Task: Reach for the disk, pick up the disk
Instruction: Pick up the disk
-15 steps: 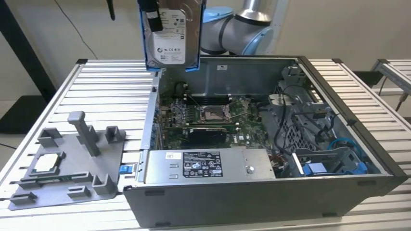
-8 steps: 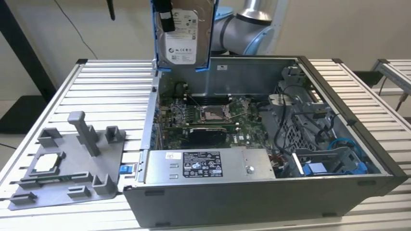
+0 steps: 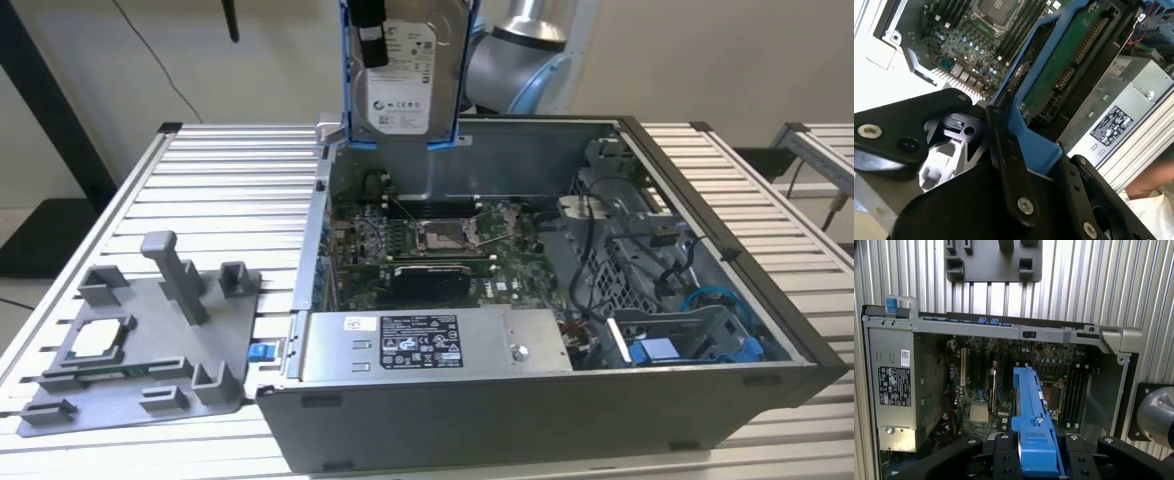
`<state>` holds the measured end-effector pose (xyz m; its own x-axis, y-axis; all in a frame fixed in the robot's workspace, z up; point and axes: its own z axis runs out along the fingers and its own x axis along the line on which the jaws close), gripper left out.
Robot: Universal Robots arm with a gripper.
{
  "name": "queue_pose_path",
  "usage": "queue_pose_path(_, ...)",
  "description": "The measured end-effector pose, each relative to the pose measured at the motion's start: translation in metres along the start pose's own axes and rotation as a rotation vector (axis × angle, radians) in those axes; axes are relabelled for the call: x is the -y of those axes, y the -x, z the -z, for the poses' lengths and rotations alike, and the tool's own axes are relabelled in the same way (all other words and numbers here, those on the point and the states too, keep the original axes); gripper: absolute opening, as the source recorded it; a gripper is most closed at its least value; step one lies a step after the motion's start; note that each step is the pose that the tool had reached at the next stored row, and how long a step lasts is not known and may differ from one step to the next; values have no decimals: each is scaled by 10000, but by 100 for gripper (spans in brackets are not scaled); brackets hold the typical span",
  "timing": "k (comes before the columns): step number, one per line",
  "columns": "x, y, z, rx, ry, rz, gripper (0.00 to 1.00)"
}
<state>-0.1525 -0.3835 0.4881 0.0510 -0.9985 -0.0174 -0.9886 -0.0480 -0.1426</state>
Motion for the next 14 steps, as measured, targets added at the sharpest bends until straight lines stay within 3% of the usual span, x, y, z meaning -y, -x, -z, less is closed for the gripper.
queue_pose_path(14, 246, -17, -52, -2, 0, 1, 0)
